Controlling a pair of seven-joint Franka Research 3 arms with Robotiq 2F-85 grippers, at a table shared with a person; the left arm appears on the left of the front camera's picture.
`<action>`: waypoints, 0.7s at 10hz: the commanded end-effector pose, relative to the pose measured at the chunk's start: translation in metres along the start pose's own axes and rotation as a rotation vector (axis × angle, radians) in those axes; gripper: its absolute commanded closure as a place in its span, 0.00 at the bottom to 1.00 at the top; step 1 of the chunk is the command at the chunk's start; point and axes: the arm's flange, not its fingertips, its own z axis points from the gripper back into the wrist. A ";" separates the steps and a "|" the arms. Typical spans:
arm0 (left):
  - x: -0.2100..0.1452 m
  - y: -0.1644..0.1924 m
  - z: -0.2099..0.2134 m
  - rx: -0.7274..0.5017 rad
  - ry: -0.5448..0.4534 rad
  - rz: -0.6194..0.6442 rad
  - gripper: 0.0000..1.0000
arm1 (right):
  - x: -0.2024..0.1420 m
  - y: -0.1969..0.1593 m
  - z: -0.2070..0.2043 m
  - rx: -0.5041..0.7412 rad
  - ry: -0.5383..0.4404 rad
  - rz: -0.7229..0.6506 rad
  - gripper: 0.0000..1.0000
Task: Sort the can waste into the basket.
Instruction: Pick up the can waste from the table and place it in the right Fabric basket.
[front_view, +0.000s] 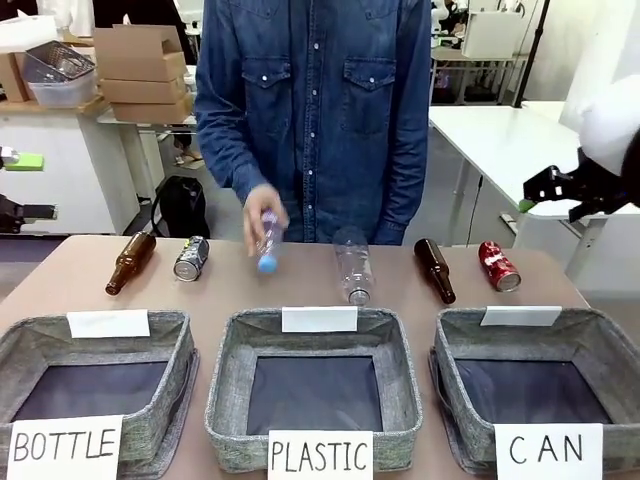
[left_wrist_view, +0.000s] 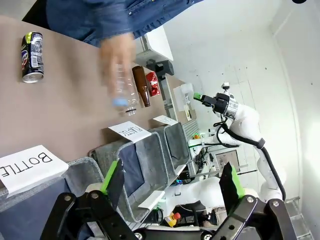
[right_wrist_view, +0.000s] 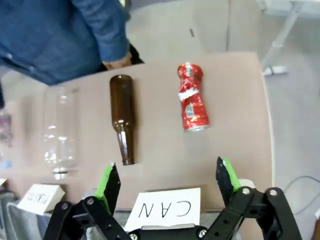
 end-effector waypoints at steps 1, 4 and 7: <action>0.002 -0.001 -0.001 -0.023 -0.012 -0.023 0.00 | 0.000 0.011 0.001 0.073 0.001 0.026 0.00; 0.002 -0.001 -0.001 -0.023 -0.012 -0.023 0.00 | 0.032 0.006 -0.038 -0.179 0.104 -0.057 0.00; 0.002 -0.001 -0.001 -0.023 -0.012 -0.023 0.00 | 0.073 0.000 -0.111 -0.154 0.333 0.056 0.00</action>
